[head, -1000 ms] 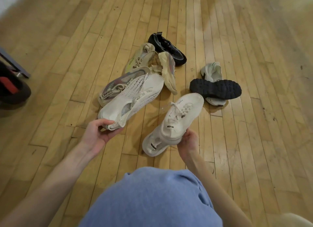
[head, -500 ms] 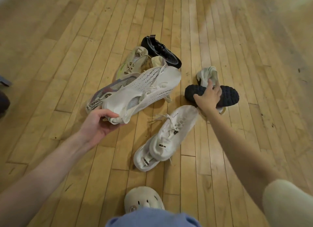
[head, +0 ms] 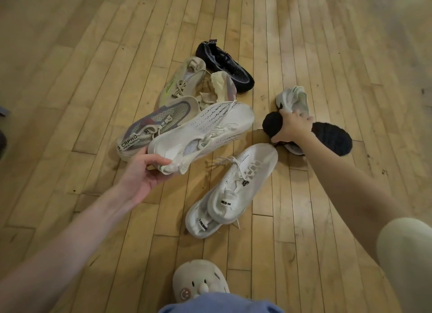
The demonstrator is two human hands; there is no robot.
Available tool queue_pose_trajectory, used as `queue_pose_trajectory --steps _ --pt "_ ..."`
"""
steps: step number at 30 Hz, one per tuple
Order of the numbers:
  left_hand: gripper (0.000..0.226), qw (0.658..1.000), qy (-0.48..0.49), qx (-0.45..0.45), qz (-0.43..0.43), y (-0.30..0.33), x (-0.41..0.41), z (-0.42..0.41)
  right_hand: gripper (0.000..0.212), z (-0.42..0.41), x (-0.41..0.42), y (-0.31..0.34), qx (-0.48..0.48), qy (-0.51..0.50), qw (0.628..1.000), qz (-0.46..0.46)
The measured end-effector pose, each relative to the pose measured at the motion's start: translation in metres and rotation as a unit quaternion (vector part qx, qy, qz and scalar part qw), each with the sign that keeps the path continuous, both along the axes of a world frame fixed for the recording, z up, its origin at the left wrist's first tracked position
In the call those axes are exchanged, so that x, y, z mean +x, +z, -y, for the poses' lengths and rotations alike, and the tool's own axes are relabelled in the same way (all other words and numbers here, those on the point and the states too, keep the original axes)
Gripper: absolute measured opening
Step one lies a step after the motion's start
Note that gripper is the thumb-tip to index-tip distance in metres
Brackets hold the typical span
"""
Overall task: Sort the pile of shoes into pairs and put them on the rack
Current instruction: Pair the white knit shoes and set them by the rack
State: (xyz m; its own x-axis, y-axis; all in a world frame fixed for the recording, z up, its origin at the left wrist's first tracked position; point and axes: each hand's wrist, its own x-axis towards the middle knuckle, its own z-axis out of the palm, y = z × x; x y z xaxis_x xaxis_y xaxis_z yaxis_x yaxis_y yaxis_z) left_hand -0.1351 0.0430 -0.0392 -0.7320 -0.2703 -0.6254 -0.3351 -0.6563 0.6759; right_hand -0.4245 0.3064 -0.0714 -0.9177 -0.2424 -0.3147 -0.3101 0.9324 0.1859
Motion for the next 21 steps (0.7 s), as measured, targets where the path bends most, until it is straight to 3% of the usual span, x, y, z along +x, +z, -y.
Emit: queue_pose_trajectory --steps 4,10,13,18,21 --pt "0.057 1.000 -0.003 0.015 -0.003 0.003 -0.002 0.001 0.084 -0.015 0.015 0.007 0.017 -0.115 0.989 0.091" --pt "0.051 0.999 0.011 0.030 0.001 0.001 -0.013 0.000 0.103 -0.025 0.016 0.011 0.107 -0.155 0.963 0.195" --pt "0.062 0.999 0.008 0.041 -0.002 0.000 -0.015 -0.002 0.112 -0.028 -0.003 0.020 0.020 -0.166 0.961 0.221" --pt "0.061 0.999 -0.012 0.034 -0.006 -0.001 -0.019 -0.001 0.100 -0.021 -0.033 0.010 -0.208 -0.178 0.960 0.066" --pt "0.066 0.999 -0.006 0.039 -0.003 -0.004 -0.022 0.002 0.115 -0.013 -0.047 -0.011 -0.226 -0.252 0.941 0.013"
